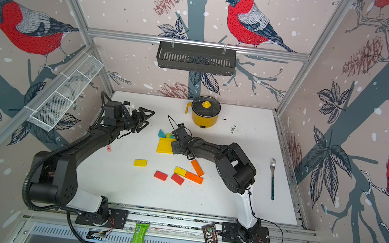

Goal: Assemble a carrot with building blocks
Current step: Adjust the building block at the center of the board, then pick up the building block from the center of the board.

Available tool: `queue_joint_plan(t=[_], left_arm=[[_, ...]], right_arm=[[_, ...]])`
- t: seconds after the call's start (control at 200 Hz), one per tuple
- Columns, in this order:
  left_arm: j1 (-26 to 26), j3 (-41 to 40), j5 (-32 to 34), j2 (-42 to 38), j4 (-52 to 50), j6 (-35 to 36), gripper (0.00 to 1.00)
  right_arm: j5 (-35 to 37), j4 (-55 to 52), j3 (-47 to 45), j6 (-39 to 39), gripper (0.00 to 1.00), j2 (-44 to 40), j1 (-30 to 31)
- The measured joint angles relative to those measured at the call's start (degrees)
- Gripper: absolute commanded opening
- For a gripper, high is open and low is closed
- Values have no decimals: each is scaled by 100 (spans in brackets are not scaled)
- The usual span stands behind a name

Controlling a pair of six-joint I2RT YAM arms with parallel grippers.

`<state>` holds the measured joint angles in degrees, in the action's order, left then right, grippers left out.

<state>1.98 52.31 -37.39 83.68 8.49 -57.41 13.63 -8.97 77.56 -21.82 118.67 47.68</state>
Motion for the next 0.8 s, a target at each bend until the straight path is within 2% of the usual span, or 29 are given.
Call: queue_joint_plan(t=[0.225,0.32,0.5,0.545,0.63,0.801], left_arm=[[0,0,0,13,-2,0,84],[0,2,0,15,-4,2,83],[11,7,-2,35,-7,2,84],[26,7,-7,48,-4,0,83],[61,7,-11,68,-7,-7,84],[-46,46,11,-15,-57,28,84]], right_arm=[[35,-28,-13,83,92,-59,-9],[55,-107,-114,105,89,-337,-9],[63,-199,-533,236,68,-1099,33],[63,-262,-688,234,65,-1285,87],[59,-435,-914,227,65,-1541,289],[70,-708,-863,-94,73,-1600,1056]])
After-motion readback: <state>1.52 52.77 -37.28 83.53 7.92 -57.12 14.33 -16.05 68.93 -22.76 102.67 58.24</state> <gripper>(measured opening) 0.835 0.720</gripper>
